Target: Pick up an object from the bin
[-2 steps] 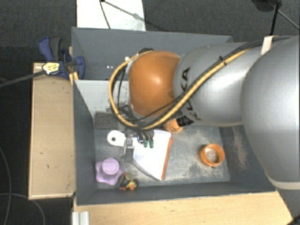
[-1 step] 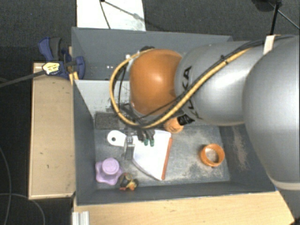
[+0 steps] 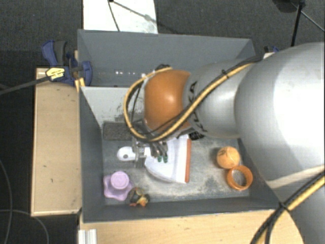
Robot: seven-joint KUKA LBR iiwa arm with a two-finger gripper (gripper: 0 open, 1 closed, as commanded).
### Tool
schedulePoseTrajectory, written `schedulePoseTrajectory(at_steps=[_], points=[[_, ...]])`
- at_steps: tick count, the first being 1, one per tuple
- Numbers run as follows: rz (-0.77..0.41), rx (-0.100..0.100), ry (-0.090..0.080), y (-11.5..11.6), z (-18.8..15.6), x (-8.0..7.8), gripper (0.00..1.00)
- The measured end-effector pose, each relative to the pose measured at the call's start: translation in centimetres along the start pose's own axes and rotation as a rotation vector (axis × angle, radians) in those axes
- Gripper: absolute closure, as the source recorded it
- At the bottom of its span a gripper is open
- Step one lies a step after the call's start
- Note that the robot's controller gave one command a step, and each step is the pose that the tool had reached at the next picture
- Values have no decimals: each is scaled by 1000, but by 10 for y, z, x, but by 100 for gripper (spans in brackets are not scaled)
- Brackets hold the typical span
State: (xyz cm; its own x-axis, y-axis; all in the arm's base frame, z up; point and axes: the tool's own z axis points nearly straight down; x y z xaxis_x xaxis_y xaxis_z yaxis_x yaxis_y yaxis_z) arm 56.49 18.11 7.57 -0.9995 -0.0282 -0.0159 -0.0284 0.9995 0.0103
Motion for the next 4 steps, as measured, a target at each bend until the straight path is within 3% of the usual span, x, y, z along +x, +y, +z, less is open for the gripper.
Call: schedulePoseTrajectory(at_steps=[1, 2, 3, 4], points=[[2, 0, 0, 0, 0, 0, 100], [1, 8, 12, 5, -20, -11, 100], [-3, 9, 13, 7, -32, -1, 100], [-12, 8, 13, 5, -19, -4, 100]])
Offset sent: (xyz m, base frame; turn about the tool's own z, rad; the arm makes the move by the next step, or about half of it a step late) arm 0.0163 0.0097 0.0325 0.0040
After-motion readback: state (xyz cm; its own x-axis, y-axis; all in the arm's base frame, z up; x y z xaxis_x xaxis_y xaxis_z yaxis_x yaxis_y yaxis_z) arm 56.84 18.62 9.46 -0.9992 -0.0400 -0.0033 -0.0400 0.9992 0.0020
